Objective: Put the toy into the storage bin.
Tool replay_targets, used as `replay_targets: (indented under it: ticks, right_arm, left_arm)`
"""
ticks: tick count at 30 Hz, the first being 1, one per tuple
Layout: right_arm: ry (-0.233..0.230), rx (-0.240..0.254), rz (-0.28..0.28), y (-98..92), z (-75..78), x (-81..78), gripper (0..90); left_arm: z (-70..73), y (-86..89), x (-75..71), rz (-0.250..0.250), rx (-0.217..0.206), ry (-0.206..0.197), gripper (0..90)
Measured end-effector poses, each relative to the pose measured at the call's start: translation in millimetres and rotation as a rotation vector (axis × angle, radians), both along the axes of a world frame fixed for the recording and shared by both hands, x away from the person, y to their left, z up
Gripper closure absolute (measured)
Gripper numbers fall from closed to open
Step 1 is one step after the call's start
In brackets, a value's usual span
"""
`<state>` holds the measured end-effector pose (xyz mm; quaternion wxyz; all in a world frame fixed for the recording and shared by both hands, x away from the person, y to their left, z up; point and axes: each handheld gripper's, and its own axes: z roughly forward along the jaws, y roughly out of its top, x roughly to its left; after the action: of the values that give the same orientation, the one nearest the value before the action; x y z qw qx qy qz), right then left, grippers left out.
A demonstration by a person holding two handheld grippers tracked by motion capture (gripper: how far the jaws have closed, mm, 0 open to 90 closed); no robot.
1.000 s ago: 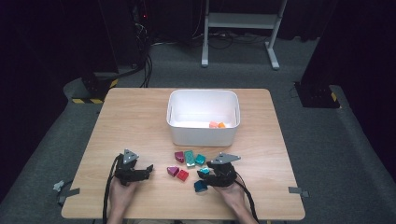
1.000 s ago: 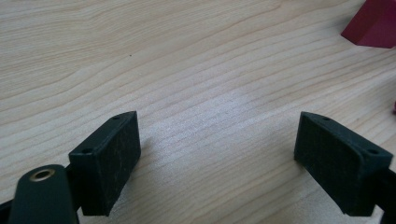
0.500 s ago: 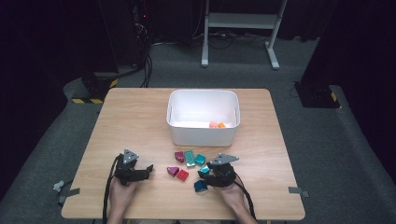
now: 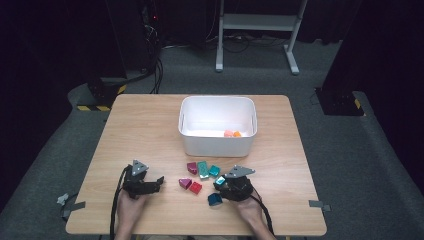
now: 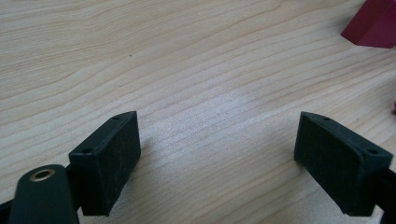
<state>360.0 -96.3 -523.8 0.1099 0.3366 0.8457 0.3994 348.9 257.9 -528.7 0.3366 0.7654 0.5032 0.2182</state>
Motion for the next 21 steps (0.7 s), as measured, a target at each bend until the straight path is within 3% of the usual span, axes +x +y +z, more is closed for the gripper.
replay_targets:
  ticks: [7,21]
  right_arm:
    - [-0.011,-0.013,-0.005,-1.9,2.1,-1.0,57.6]
    - [-0.021,0.012,-0.010,-12.4,11.8,-1.9,58.9]
  left_arm:
    - [0.1,0.0,0.0,0.000,0.001,0.001,14.7]
    - [0.0,-0.1,-0.1,0.001,-0.001,0.000,14.8]
